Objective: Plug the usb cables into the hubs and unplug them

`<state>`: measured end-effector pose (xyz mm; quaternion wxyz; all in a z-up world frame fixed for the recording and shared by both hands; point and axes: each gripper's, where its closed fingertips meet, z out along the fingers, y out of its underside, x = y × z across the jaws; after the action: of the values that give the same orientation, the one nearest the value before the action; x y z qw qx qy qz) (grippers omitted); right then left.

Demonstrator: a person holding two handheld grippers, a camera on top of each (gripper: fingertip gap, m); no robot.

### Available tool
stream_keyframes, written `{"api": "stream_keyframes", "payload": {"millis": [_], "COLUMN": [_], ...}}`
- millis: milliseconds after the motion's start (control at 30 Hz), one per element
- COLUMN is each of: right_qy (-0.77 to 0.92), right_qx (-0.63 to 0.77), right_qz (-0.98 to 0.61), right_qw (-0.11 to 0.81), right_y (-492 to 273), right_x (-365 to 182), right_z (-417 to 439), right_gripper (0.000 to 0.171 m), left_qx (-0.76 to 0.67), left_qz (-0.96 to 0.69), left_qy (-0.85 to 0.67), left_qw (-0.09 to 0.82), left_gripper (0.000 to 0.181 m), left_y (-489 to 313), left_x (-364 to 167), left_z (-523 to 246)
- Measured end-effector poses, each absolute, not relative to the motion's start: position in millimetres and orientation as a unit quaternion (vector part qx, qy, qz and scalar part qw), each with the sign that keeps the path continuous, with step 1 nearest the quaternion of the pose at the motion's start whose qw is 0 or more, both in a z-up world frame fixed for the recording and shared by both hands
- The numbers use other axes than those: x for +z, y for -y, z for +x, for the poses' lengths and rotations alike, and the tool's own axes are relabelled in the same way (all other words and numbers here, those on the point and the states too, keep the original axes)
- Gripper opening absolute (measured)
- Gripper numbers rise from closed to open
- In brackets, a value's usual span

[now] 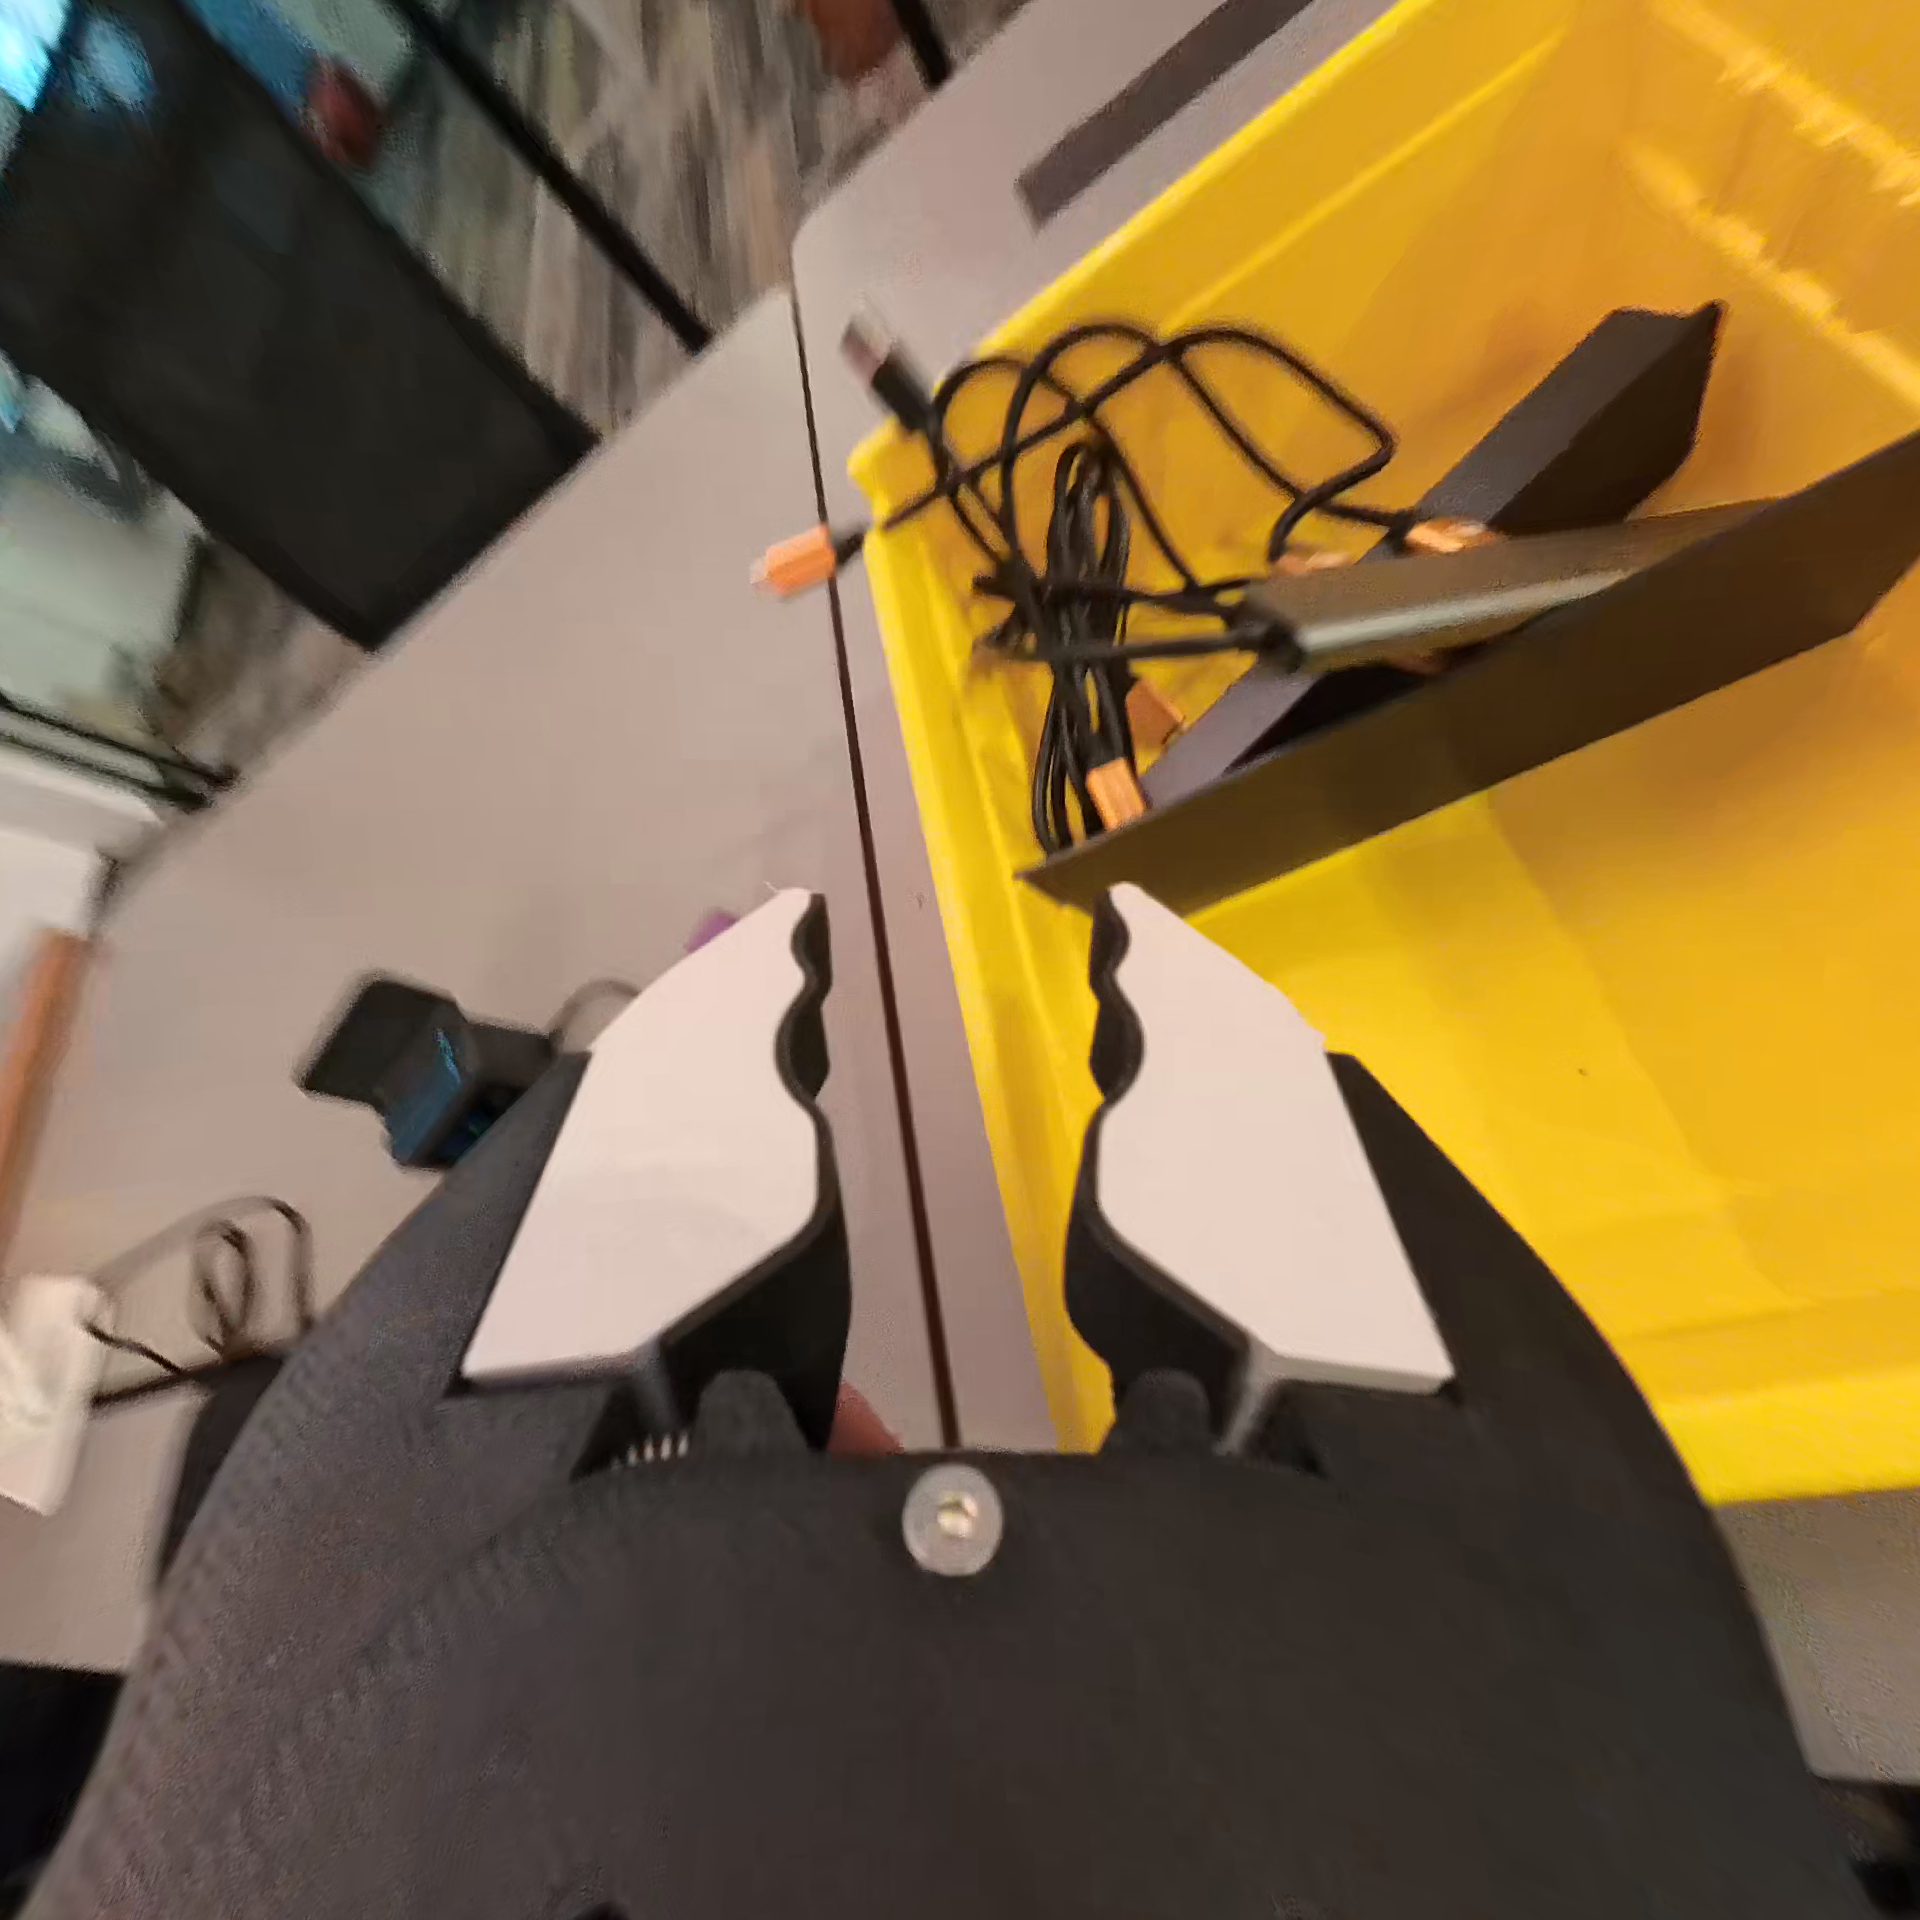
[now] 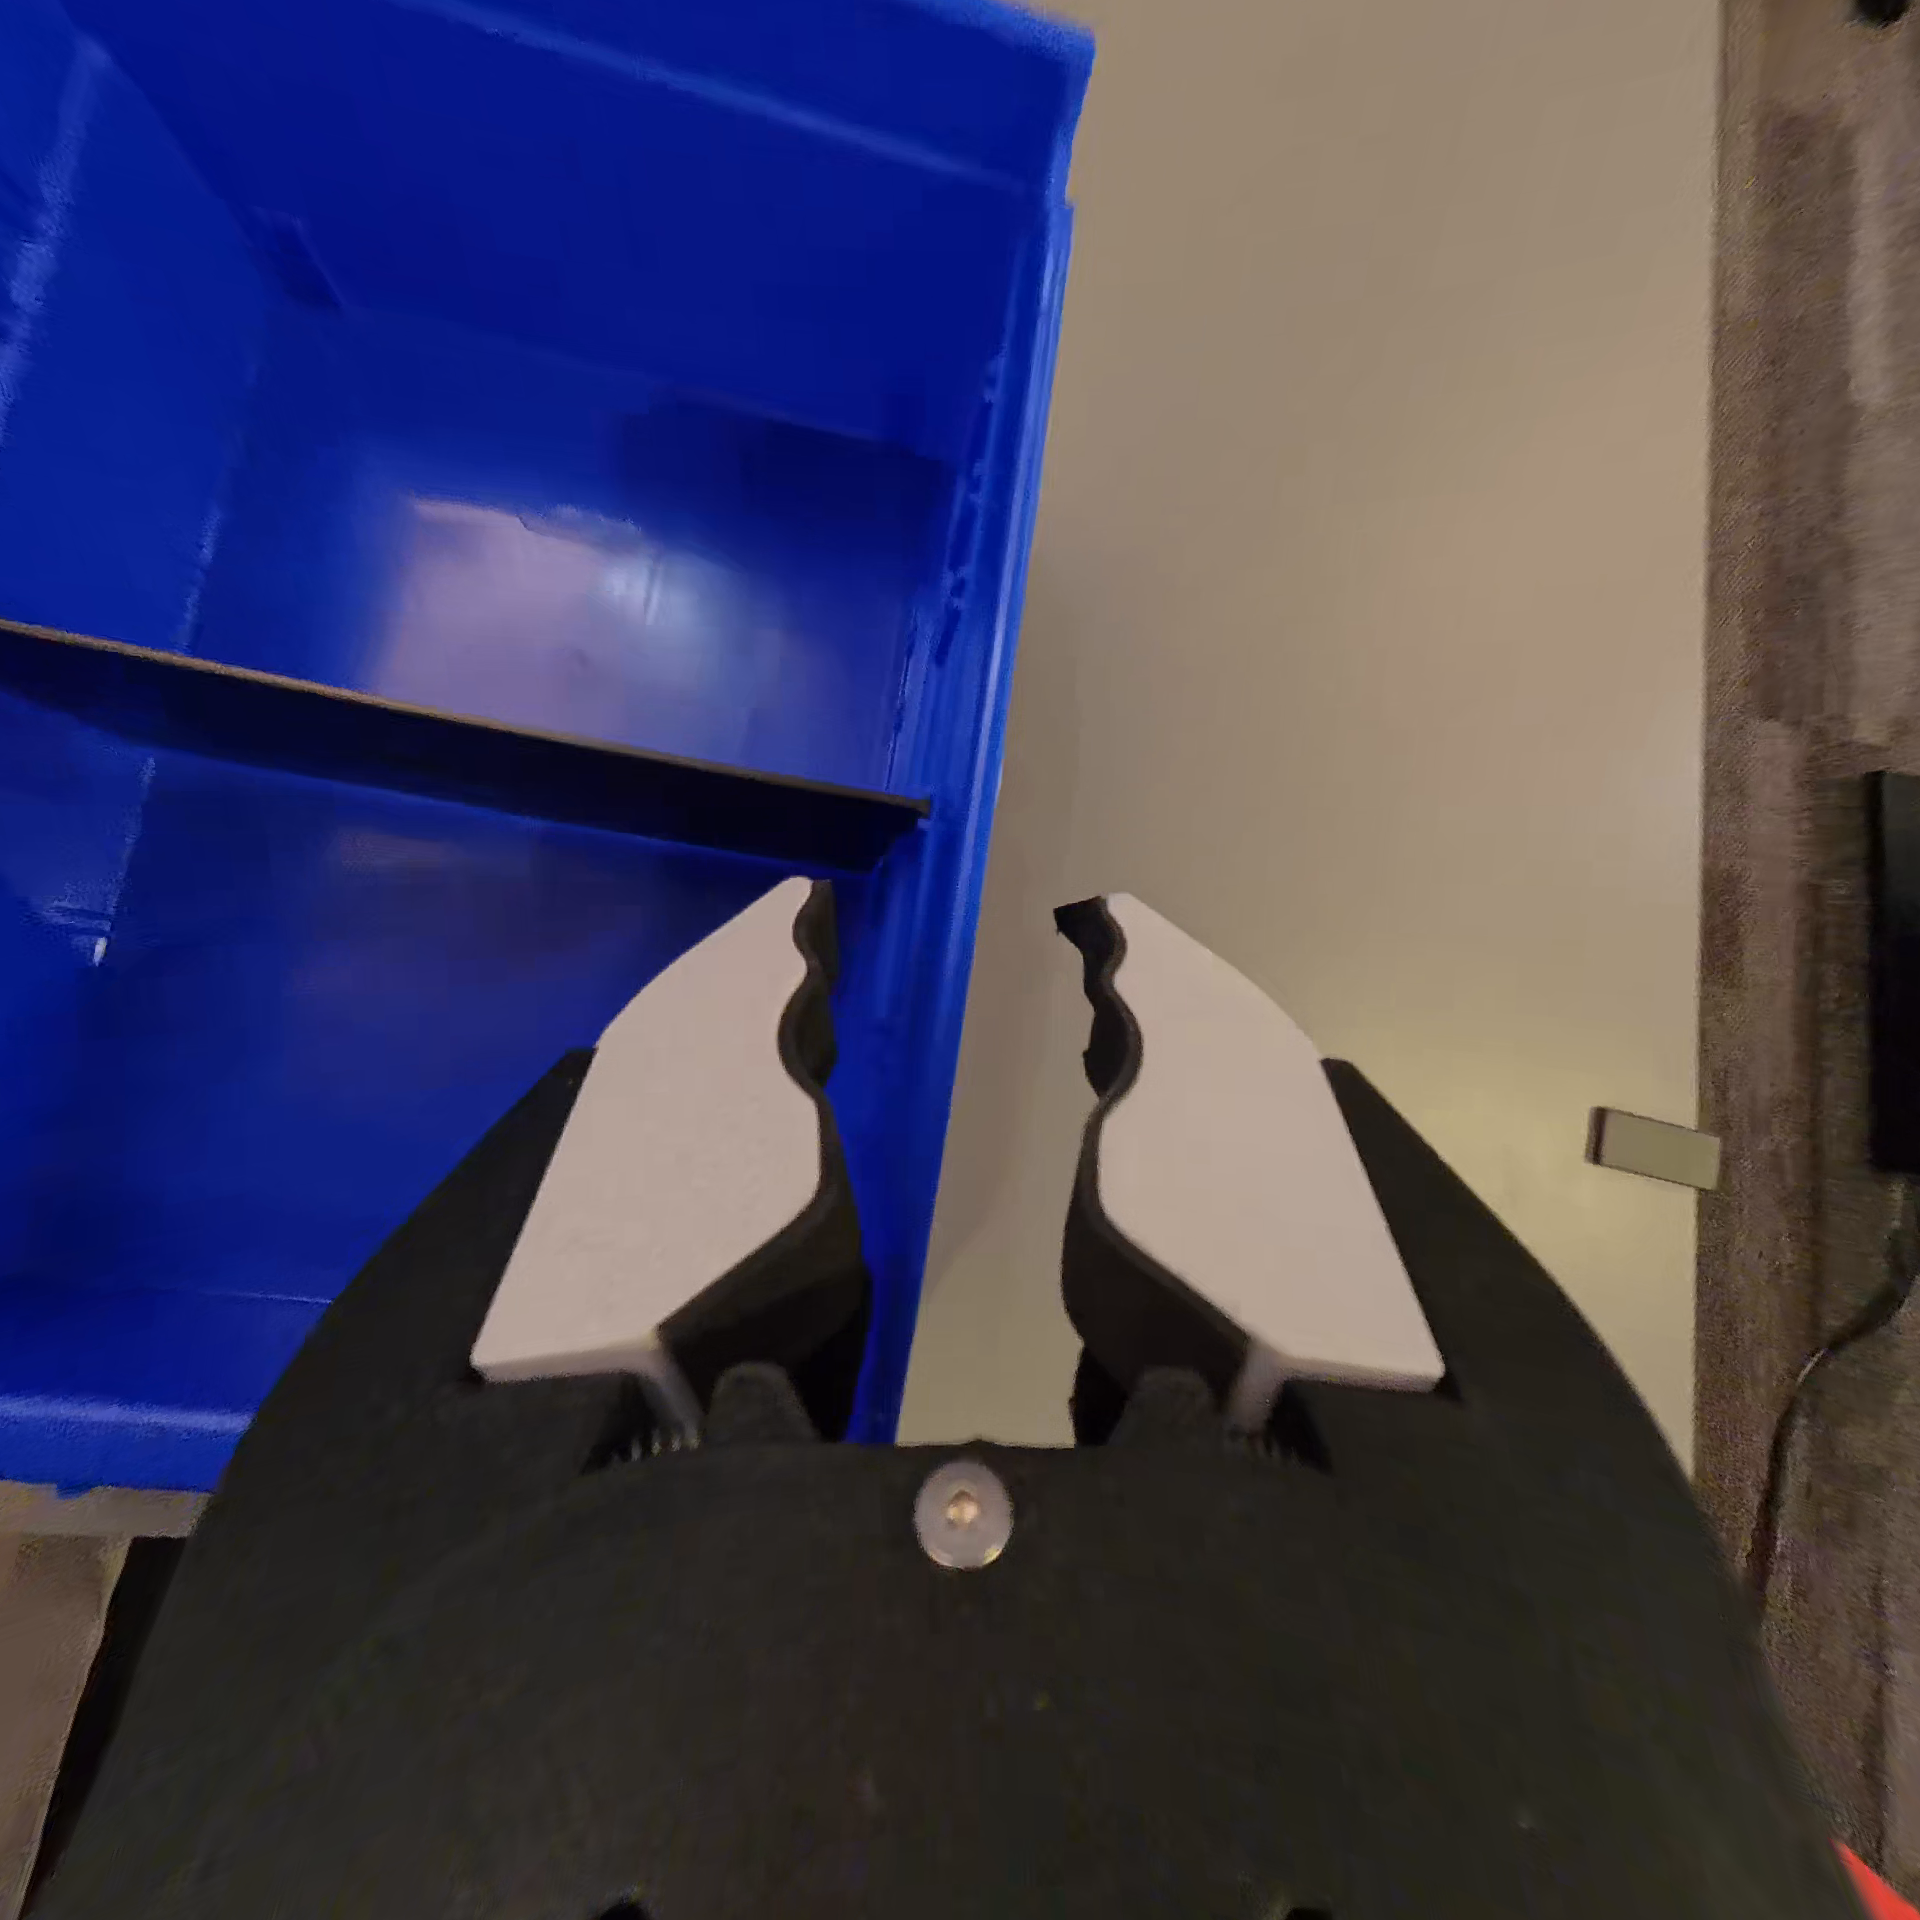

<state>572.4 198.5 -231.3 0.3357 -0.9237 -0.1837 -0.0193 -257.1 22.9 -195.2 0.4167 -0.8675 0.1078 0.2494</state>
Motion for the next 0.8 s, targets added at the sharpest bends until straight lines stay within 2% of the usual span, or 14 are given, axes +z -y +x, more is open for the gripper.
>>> {"api": "stream_keyframes", "payload": {"millis": [133, 333, 467, 567, 633, 667, 800], "right_qy": [0.198, 0.247, 0.296, 0.319, 0.33, 0.336, 0.354], "right_qx": [-0.039, -0.025, -0.021, 0.0, 0.005, 0.007, 0.025], "right_qz": [-0.904, -0.869, -0.853, -0.843, -0.84, -0.838, -0.835], "right_qw": [0.376, 0.428, 0.428, 0.433, 0.43, 0.429, 0.421], "right_y": [-196, -183, -177, -174, -172, -172, -168], "right_x": [-199, -147, -143, -143, -144, -145, -151], "right_z": [554, 493, 455, 432, 421, 415, 396], "right_gripper": [0.044, 0.043, 0.042, 0.041, 0.04, 0.04, 0.04], "left_qx": [0.284, 0.335, 0.312, 0.319, 0.295, 0.281, 0.288], "left_qz": [-0.835, -0.79, -0.787, -0.779, -0.781, -0.783, -0.772], "left_qy": [-0.252, -0.412, -0.465, -0.48, -0.496, -0.499, -0.508], "left_qw": [0.398, 0.306, 0.259, 0.248, 0.239, 0.243, 0.251], "left_gripper": [0.048, 0.028, 0.017, 0.022, 0.038, 0.04, 0.029], "left_y": [-52, -87, -87, -87, -82, -81, -88], "left_x": [-190, -209, -224, -226, -230, -232, -234], "left_z": [-227, -218, -220, -221, -219, -216, -217]}}
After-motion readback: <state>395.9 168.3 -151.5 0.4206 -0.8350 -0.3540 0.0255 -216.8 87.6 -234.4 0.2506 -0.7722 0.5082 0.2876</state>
